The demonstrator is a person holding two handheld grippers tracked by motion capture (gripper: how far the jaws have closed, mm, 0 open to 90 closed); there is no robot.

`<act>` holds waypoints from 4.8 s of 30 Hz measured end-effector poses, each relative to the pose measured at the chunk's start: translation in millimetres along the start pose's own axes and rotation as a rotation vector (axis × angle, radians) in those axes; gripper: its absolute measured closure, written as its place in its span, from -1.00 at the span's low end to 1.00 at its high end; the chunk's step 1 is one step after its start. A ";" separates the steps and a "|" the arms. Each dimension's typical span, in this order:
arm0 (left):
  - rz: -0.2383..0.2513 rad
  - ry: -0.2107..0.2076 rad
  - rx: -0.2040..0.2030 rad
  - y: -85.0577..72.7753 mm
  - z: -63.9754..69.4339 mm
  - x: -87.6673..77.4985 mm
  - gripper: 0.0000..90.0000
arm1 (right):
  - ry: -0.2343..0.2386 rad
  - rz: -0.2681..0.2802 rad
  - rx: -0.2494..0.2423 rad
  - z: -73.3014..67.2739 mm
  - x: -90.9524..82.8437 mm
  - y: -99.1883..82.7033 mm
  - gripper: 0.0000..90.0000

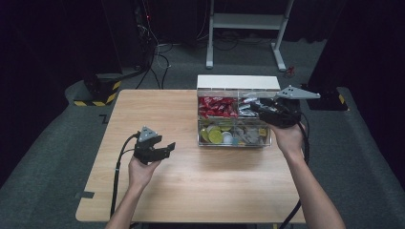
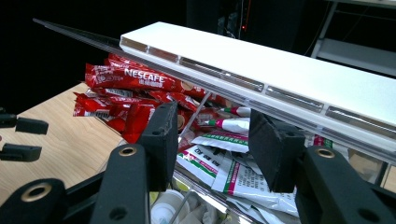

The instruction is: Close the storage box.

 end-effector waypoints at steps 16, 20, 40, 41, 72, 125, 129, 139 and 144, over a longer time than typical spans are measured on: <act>0.084 -0.049 0.072 37.4 14.1 -15.4 -0.06 | -0.004 -0.010 0.001 0.8 -2.3 2.4 0.16; 0.110 -0.068 0.088 43.6 18.5 -17.9 0.00 | -0.007 -0.008 0.001 0.6 -2.7 2.6 0.16; 0.132 -0.170 0.117 84.1 35.0 -23.0 0.01 | -0.001 -0.013 0.010 0.4 -1.2 4.2 0.13; 0.133 -0.173 0.119 87.3 36.2 -22.7 0.02 | -0.002 -0.014 0.007 0.6 -1.1 4.1 0.13; 0.131 -0.150 0.180 149.4 73.9 -4.3 0.30 | 0.012 -0.018 0.010 0.0 0.6 5.5 0.10; 0.201 -0.241 0.209 137.7 53.6 -46.7 0.93 | -0.027 -0.026 0.011 -2.5 6.1 3.3 0.09; 0.198 -0.236 0.213 131.9 49.7 -49.9 0.93 | -0.027 -0.027 0.014 -2.8 5.9 4.5 0.09; 0.222 -0.242 0.225 121.7 45.0 -65.3 0.93 | -0.017 -0.027 0.007 -5.7 7.2 5.9 0.09; 0.219 -0.235 0.225 116.0 41.2 -69.9 0.93 | -0.012 -0.028 0.007 -5.5 6.2 5.5 0.10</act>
Point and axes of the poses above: each handheld gripper's, and its own axes: x roughly forward along the jaws, y roughly out of its top, z roughly to its right, the point moved 2 cm from there along x, roughly forward along the jaws, and after that the axes turned 14 degrees about -z, right-handed, at the moved point
